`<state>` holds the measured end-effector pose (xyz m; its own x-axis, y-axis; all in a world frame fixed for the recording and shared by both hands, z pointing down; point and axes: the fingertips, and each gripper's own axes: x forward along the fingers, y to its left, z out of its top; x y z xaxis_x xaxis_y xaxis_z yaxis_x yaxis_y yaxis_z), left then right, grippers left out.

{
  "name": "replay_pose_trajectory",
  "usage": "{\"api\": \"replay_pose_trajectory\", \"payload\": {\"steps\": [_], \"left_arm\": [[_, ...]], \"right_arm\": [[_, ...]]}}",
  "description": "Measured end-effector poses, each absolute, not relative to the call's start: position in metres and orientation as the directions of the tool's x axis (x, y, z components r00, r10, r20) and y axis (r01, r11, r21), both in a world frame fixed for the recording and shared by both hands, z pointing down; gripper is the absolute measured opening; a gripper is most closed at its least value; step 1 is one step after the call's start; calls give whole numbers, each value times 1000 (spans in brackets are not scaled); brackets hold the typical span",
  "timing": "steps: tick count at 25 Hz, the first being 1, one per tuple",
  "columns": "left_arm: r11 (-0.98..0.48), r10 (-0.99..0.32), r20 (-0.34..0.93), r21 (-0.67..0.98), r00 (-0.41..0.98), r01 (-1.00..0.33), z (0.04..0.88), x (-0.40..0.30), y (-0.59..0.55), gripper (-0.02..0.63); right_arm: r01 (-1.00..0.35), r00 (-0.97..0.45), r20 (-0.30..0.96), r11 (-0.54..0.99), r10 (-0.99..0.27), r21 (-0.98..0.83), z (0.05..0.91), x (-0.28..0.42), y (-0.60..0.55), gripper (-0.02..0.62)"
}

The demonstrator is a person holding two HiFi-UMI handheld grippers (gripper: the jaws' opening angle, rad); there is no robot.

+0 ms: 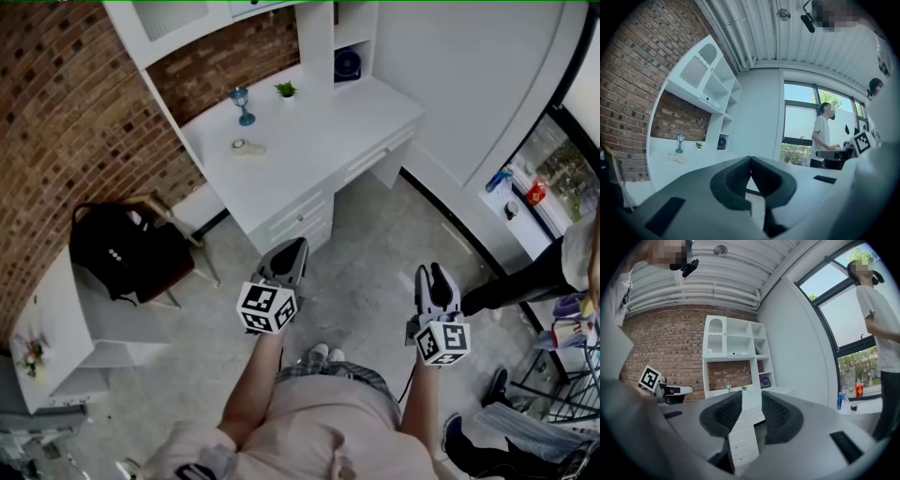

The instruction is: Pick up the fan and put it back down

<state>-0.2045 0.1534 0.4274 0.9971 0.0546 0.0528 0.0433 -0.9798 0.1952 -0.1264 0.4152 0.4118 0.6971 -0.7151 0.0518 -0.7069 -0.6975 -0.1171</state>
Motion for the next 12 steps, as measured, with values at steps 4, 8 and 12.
{"api": "replay_pose_trajectory", "payload": {"steps": [4, 8, 12], "left_arm": [[-978, 59, 59, 201, 996, 46, 429, -203, 151, 28], [-977, 73, 65, 203, 995, 58, 432, -200, 149, 28], [-976, 84, 77, 210, 994, 66, 436, -197, 143, 28]], "right_arm": [[-735, 670, 7, -665, -742, -128, 393, -126, 405, 264], [-723, 684, -24, -674, -729, -153, 389, -124, 402, 384], [-702, 702, -6, -690, -712, -177, 398, -122, 398, 455]]}}
